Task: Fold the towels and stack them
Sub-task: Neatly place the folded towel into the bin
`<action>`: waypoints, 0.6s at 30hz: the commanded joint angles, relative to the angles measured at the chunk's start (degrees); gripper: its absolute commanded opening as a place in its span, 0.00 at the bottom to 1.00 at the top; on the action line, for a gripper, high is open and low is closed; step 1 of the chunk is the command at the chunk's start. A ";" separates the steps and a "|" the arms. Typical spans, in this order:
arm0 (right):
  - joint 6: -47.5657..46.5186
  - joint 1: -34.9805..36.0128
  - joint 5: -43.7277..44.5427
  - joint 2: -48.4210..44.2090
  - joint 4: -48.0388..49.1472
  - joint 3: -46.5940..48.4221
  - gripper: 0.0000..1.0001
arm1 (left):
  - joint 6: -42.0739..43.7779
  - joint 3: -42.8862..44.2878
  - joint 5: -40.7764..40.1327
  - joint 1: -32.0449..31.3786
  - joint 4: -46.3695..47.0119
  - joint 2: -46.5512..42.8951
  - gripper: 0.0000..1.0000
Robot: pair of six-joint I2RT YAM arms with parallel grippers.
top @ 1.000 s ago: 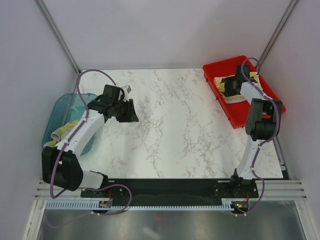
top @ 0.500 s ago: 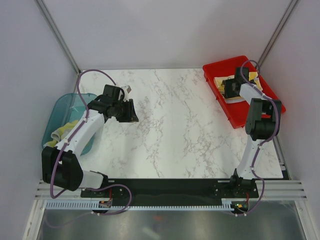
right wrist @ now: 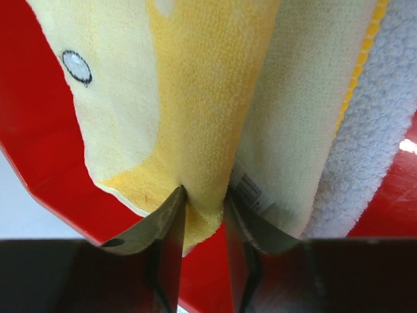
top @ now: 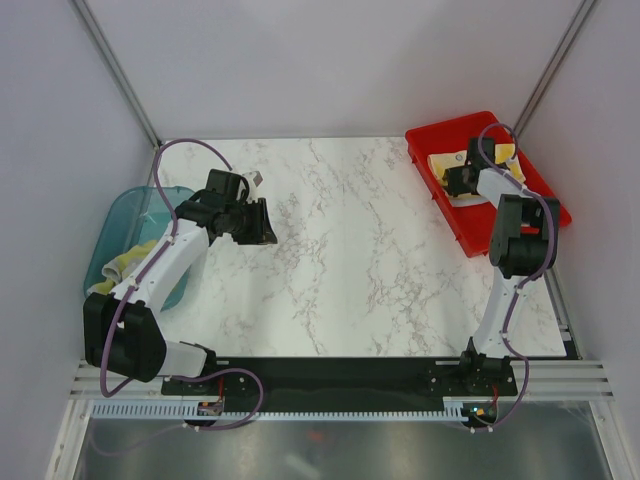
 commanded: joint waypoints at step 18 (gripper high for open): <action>-4.53 -0.41 -0.49 -4.75 0.44 0.22 0.00 | 2.32 -0.11 0.28 0.28 0.05 -1.42 0.38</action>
